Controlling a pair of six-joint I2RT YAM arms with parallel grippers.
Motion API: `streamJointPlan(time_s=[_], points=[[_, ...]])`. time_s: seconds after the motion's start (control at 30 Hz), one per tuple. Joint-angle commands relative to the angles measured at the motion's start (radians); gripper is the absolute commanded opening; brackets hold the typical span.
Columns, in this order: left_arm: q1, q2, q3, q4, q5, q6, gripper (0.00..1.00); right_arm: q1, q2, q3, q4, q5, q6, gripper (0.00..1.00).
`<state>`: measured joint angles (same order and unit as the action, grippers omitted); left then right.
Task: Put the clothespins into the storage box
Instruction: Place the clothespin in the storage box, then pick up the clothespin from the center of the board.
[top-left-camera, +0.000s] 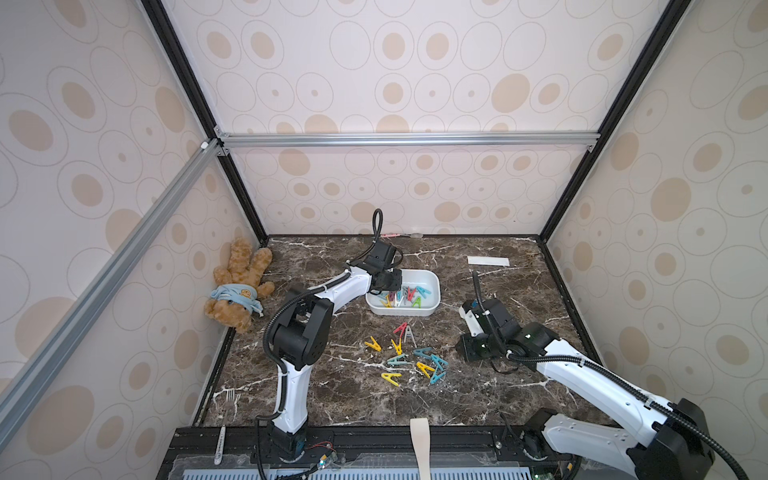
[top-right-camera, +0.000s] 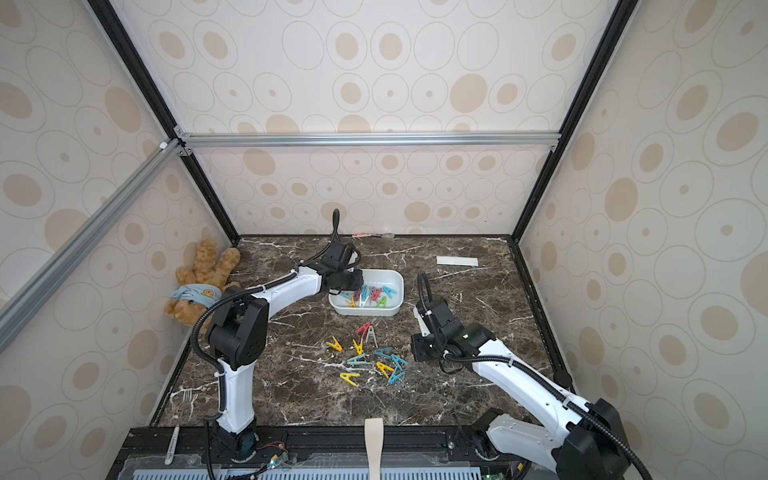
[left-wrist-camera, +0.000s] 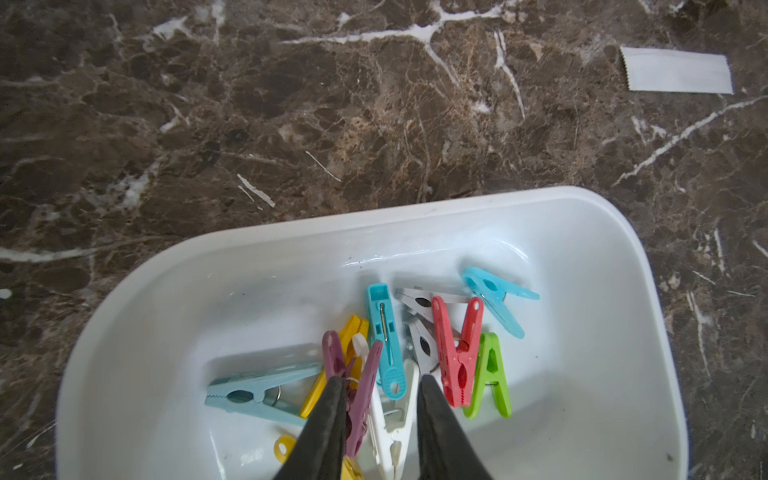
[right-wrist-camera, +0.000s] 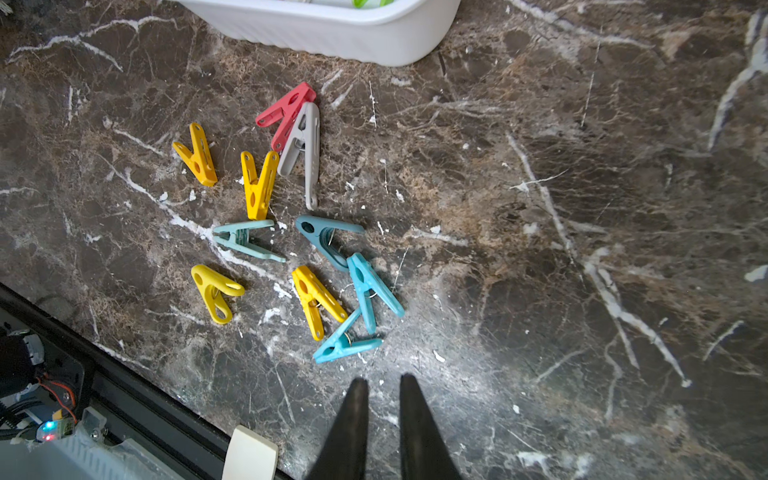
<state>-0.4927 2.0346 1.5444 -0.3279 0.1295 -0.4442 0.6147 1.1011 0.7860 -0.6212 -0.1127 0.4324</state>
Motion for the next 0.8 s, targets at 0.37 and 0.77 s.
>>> streamJointPlan(time_s=[0.37, 0.77], points=[[0.006, -0.343, -0.293, 0.062, 0.055, -0.005, 0.39, 0.113, 0.202, 0.007, 0.009, 0.032, -0.101, 0.27], [0.008, -0.623, -0.551, 0.052, -0.001, -0.062, 0.44, 0.112, 0.401, 0.116, -0.022, 0.065, -0.267, 0.34]])
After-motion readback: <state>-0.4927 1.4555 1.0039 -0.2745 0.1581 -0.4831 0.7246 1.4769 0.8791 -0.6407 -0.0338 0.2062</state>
